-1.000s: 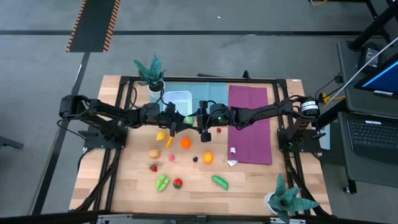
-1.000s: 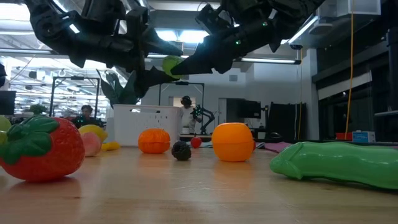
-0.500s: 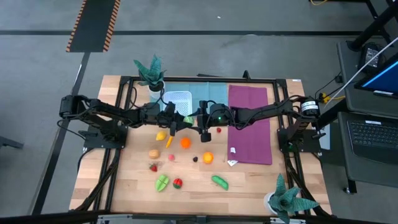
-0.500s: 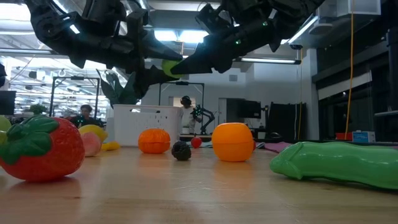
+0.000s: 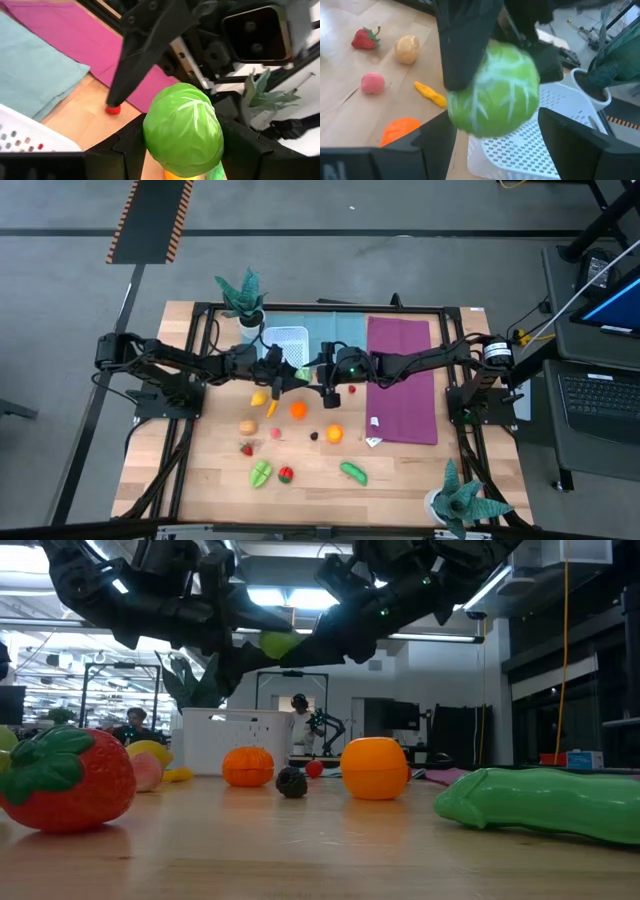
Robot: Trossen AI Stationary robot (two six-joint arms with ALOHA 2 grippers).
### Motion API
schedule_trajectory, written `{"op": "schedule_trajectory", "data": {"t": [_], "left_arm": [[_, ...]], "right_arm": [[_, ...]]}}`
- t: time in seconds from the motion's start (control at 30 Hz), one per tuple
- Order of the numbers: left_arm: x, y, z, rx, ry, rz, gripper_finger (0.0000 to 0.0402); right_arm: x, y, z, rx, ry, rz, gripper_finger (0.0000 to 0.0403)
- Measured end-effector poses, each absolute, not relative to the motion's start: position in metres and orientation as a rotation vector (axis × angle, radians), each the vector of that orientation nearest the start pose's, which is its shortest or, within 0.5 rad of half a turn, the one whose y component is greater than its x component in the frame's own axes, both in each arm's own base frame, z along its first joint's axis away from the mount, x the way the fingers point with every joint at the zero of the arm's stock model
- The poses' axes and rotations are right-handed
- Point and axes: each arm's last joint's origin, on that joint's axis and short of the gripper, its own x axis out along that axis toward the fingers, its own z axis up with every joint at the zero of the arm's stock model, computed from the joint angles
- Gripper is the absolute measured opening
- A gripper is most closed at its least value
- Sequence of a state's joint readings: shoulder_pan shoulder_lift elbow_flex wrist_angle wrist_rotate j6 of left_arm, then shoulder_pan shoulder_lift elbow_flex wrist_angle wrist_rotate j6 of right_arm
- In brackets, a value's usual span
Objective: Pick and placing Produce into tupperware
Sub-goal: Put the green cabbage into the white basket
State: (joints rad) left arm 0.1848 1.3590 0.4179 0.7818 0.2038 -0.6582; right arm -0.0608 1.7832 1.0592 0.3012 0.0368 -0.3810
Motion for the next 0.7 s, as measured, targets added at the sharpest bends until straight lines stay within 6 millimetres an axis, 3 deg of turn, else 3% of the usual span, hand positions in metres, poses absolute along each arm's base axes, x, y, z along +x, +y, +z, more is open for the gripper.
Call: {"op": "schedule_trajectory", "data": {"t": [0.7], "left_arm": [[0.243,0.066,0.187,-0.59,0.123,0.005,0.0193]], "right_arm": [[0.383,-0.029,0.202,-0.321,0.499,-0.094,0.0277]]}}
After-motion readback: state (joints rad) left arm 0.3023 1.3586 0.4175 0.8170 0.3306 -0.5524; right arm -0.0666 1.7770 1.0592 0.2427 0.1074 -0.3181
